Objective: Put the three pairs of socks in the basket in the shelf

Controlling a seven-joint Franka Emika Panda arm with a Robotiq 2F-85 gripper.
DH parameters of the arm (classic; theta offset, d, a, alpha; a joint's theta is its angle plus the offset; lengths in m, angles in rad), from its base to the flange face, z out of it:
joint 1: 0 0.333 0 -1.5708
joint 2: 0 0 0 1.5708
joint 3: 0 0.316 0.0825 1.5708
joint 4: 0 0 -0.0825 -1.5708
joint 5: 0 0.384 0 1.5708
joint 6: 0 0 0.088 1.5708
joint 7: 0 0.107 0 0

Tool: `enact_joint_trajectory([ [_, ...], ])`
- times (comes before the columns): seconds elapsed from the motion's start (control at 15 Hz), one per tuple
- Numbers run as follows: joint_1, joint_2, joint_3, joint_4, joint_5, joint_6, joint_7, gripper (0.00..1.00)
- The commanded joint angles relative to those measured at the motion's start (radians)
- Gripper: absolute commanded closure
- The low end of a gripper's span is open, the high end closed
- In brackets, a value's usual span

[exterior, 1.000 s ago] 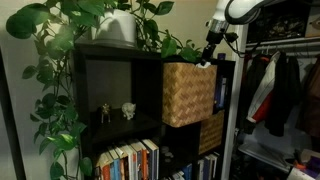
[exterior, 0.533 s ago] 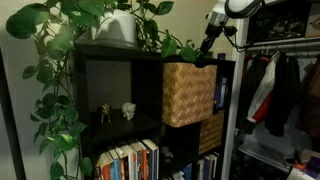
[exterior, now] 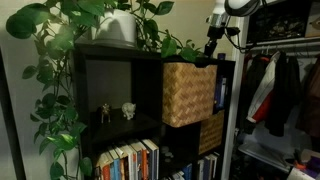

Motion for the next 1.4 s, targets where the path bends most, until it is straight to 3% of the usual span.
enact_joint_trajectory([
  [0.0, 0.008, -0.042, 0.011, 0.002, 0.017, -0.072, 0.069, 0.96],
  [0.2, 0.019, -0.075, 0.013, -0.015, 0.072, -0.071, 0.117, 1.0],
  [0.47, 0.019, -0.114, 0.037, -0.049, 0.128, -0.076, 0.227, 0.96],
  [0.93, 0.013, -0.156, 0.09, -0.153, 0.131, -0.047, 0.397, 0.95],
  [1.33, 0.016, -0.159, 0.106, -0.247, 0.131, 0.018, 0.446, 0.96],
])
